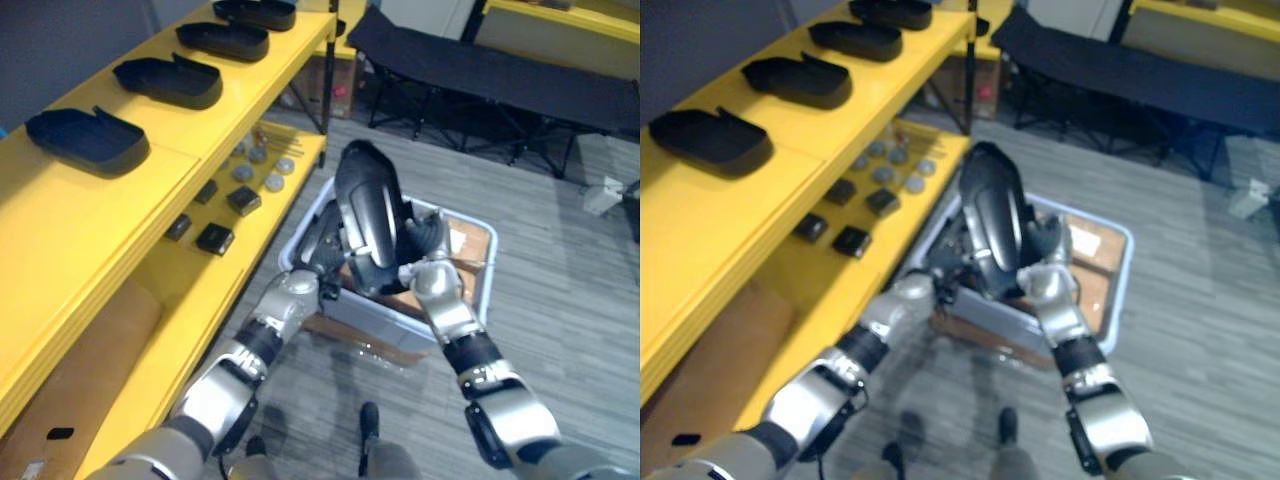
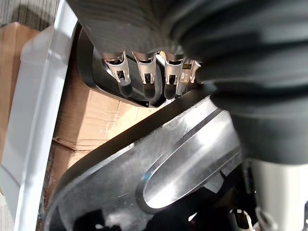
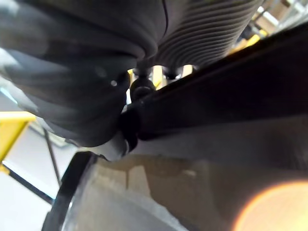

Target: Walk over and take plastic housings, then place them on the shelf

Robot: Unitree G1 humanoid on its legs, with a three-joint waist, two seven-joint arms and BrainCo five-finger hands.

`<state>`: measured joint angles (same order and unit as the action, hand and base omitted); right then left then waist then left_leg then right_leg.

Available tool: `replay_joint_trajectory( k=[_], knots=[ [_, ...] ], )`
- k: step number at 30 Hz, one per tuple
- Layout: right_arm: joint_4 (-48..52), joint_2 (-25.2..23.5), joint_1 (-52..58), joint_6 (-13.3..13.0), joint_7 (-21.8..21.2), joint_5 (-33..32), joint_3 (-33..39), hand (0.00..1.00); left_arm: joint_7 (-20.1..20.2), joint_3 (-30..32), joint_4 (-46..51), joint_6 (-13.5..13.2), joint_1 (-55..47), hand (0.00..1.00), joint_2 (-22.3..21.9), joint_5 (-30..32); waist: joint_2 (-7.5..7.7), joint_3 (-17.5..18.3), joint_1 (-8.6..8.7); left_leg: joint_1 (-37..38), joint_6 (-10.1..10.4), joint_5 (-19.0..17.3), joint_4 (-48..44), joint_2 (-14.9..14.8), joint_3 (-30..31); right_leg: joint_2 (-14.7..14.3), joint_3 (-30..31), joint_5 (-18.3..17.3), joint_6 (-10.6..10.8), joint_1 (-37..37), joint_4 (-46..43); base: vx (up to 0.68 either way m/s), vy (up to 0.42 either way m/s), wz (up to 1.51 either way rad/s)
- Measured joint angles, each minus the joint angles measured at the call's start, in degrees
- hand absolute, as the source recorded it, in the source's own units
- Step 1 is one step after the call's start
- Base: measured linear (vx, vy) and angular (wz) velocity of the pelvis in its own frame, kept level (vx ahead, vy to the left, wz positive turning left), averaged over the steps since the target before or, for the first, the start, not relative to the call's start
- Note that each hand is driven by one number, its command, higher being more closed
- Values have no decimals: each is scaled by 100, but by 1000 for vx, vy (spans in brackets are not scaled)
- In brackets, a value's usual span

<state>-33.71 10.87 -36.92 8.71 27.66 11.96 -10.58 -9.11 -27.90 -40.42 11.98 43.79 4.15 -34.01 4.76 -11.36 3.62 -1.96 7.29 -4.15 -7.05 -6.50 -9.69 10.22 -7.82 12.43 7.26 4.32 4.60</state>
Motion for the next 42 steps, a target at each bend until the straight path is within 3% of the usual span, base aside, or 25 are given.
replay_joint_trajectory(
  k=[1, 5, 12, 15, 23, 24, 27, 31, 34, 37, 42],
  knots=[
    [-74, -12, -85, -5, 121, -217, -161, 100, -212, -188, -1, -2, -44, 0, 1, 15, 2, 1, -2, 36, 16, 45, 81, -9, -5, -16, -5, 1, -2, 3, 0, 23, -46, -2],
    [-73, -93, -266, -101, 133, -224, -357, 100, -321, -440, -2, 4, -158, 0, -16, 21, 24, 19, 2, 98, 21, 71, 157, -10, -21, -24, -3, 2, -2, -12, 0, 29, -33, -2],
    [-72, -224, -348, -131, 144, -224, -479, 100, -359, -428, -61, 4, -286, 0, -21, 54, 156, 105, -14, 100, 22, 76, 157, -9, -23, -22, -2, 2, -3, -11, 1, 0, 0, 0],
    [-71, -281, -347, -155, 187, -281, -640, 100, -574, -291, -137, -22, -287, 0, -26, 86, 163, 110, -4, 107, 25, 85, 158, -9, -28, -22, 1, 2, -4, -12, 1, 0, 0, 0],
    [-27, -459, -343, -265, 246, -576, -646, 100, -836, 96, -173, -391, -291, 0, -34, 62, 163, 110, 6, 117, 29, 92, 160, -16, -32, -29, 1, 5, -7, -15, 1, 0, 0, 0],
    [21, -458, -318, -266, 246, -648, -647, 100, -868, 154, -173, -477, -291, 100, -34, 51, 163, 110, 10, 121, 29, 92, 164, -16, -35, -29, 2, 5, -7, -15, 1, 0, 0, 0],
    [286, -466, -133, -280, 248, -682, -648, 100, -983, 227, -172, -730, -292, 100, -61, -23, 163, 110, 16, 147, 29, 92, 187, -15, -47, -29, 6, 5, -7, -21, 1, 0, 0, 0],
    [453, -480, 213, -385, 300, -693, -659, 100, -1040, 258, -144, -1260, -293, 100, -73, -813, 162, 110, 25, 198, 29, 119, 270, -8, -62, -24, 7, 0, -13, -31, 2, 0, 0, 0],
    [602, -494, 443, -426, 384, -736, -719, 100, -1041, 277, -129, -1457, -302, 100, -72, -889, 162, 109, 35, 199, 30, 120, 276, -15, -66, -26, 7, -2, -15, -26, 2, 0, 0, 0],
    [781, -494, 548, -607, 499, -721, -773, 100, -1057, 277, -129, -1493, -303, 100, -71, -879, 162, 109, 39, 200, 30, 120, 279, -31, -68, -25, 7, -2, -16, -26, 2, 0, 0, 0],
    [831, -491, 638, -636, 627, -676, -871, 100, -1221, 195, -121, -1453, -343, 100, -63, -685, 163, 109, 37, 213, 31, 144, 327, -30, -64, -22, -2, -3, -18, -25, 3, 0, 0, 0]
  ],
)
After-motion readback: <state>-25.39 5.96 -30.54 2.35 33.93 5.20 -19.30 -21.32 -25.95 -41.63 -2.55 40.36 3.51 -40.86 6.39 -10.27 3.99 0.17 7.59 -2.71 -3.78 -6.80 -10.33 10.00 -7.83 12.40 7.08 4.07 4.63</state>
